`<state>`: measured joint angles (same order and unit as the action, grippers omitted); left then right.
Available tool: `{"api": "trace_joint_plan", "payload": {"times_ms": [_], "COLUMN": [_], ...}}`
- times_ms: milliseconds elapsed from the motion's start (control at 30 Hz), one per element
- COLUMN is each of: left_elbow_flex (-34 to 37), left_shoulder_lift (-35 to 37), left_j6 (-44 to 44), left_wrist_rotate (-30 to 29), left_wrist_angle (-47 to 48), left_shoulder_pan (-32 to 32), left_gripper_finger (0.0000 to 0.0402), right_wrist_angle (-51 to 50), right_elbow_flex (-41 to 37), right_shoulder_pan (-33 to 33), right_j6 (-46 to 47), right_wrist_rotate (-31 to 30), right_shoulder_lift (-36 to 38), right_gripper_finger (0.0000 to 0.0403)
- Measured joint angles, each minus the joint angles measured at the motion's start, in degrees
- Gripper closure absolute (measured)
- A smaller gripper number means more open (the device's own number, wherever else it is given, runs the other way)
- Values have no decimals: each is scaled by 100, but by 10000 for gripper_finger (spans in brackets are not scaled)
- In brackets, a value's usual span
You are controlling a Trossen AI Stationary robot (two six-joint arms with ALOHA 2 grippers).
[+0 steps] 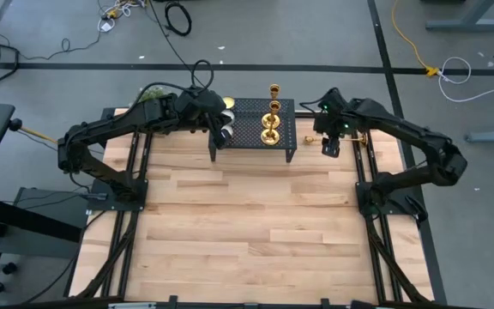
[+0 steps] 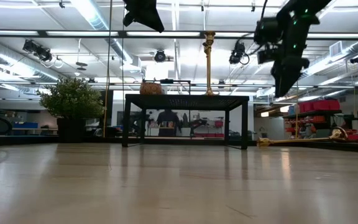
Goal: Pick & Place candle stick holders
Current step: Put the gold candle holder on the shelf aligned with the other gold candle holders
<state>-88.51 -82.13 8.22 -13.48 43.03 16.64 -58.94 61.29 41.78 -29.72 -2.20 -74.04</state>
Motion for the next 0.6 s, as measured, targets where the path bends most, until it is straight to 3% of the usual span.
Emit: {"api": "trace_joint_plan", "payload": {"times_ms": [333, 600], "left_elbow_flex": [0, 0], "left_shoulder_lift": [0, 0], "left_j6": [-2, -4], "left_wrist_rotate": [1, 0], "left_wrist_angle": [4, 2], "left_shoulder_pan": [-2, -2], "left_gripper_finger": [374, 374], "right_wrist_angle": [549, 1130], "right_elbow_flex": [-22, -22], "right_shoulder_pan": [793, 1019], "right_j6": [-1001, -1477], "right_wrist_rotate": [184, 154], "right_shoulder_lift": [-956, -1697], "right_gripper_finger": [169, 169]}}
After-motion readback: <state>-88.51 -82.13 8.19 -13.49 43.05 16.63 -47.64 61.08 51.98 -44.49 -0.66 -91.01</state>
